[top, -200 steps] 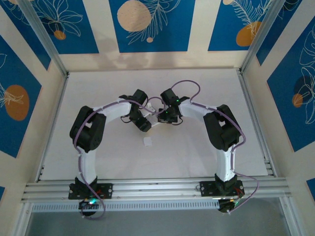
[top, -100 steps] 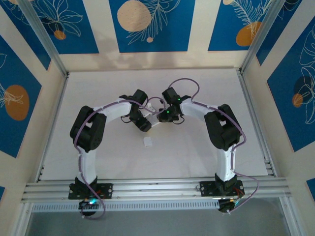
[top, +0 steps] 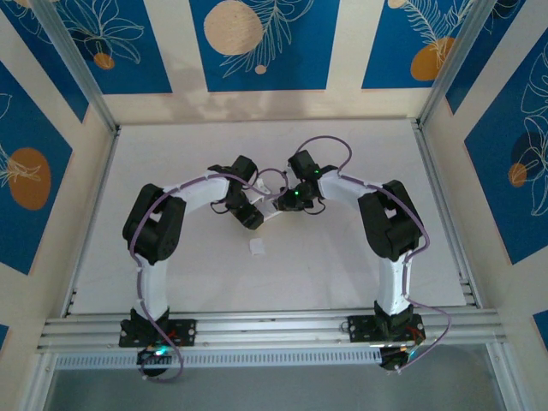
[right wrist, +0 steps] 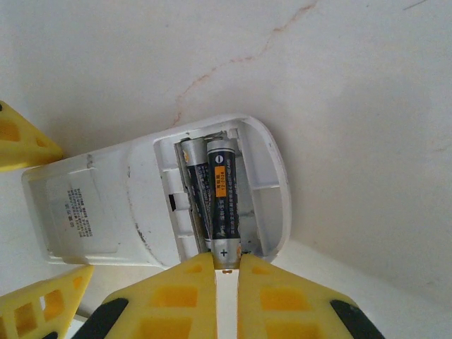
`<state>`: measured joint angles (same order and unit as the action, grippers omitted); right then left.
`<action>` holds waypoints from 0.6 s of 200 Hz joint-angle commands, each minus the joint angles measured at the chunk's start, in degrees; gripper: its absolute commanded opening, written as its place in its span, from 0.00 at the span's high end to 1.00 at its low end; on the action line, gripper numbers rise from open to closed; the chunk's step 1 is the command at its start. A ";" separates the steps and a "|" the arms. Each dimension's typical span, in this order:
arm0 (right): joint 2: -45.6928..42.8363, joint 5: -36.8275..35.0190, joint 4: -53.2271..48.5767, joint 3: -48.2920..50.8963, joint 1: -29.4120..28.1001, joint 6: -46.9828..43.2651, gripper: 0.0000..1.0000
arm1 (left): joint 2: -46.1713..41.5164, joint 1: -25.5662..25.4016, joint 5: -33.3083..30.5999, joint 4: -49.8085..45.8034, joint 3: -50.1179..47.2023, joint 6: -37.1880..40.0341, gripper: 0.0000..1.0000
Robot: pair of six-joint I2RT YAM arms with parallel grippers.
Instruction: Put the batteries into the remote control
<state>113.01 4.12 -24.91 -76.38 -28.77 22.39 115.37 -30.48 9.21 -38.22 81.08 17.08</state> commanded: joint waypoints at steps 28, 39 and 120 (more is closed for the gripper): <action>0.93 -0.25 -2.24 -0.96 0.40 0.73 0.87 | 1.11 0.64 1.44 -1.25 1.36 0.84 0.33; 0.97 0.17 -2.98 -1.11 0.36 0.88 0.87 | 1.09 0.60 1.42 -1.25 1.32 0.78 0.33; 3.07 2.37 -3.15 -2.99 -0.29 2.66 0.87 | 1.17 0.64 1.50 -1.29 1.45 0.83 0.33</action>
<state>114.13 4.99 -26.92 -77.60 -28.73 24.08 115.37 -30.48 9.34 -38.24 81.17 17.08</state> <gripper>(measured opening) 0.130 0.666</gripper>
